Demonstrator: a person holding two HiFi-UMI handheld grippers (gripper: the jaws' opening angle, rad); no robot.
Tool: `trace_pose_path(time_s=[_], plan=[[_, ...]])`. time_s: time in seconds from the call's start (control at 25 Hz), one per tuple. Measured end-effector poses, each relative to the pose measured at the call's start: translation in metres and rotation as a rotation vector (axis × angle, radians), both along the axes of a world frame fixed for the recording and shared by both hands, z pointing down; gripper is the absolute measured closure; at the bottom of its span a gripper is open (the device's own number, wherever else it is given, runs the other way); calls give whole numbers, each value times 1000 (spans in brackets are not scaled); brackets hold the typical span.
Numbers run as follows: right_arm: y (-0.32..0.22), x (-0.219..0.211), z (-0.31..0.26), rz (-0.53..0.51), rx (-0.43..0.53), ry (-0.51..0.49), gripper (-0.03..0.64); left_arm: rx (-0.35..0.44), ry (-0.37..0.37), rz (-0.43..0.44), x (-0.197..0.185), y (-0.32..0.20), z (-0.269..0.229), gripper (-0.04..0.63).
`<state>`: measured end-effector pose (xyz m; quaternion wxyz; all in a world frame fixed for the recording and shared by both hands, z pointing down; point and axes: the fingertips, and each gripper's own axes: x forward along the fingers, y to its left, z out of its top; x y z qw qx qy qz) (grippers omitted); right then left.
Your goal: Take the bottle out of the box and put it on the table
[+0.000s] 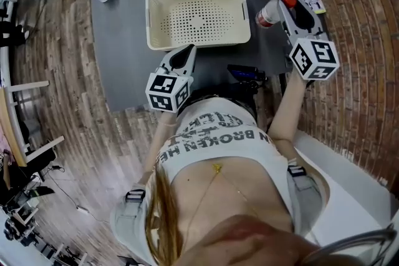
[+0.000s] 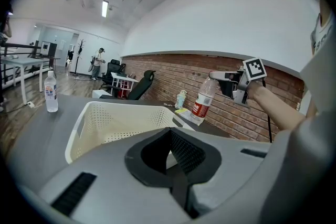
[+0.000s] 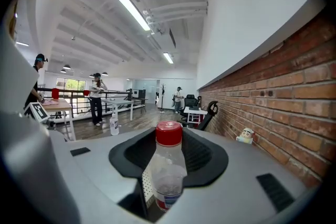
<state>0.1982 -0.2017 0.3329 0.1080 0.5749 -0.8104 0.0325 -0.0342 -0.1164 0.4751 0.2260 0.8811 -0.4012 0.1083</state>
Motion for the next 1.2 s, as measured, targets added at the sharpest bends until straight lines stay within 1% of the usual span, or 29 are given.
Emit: trace_pose_path(time_s=[0.12,0.36,0.96,1.2], plan=[[1,15,3,38,-7,16,468,1,2,0,0,-1,-1,595],[5,35,9,79,-12,-6,468,-6,-8,2,1,0,2,595],[5,46,26,98,-51,-9,468,-19,-18,7,7,2,6,595],[3,55,45,118,-79,-11,468,-23,-21,11,7,0,8,595]])
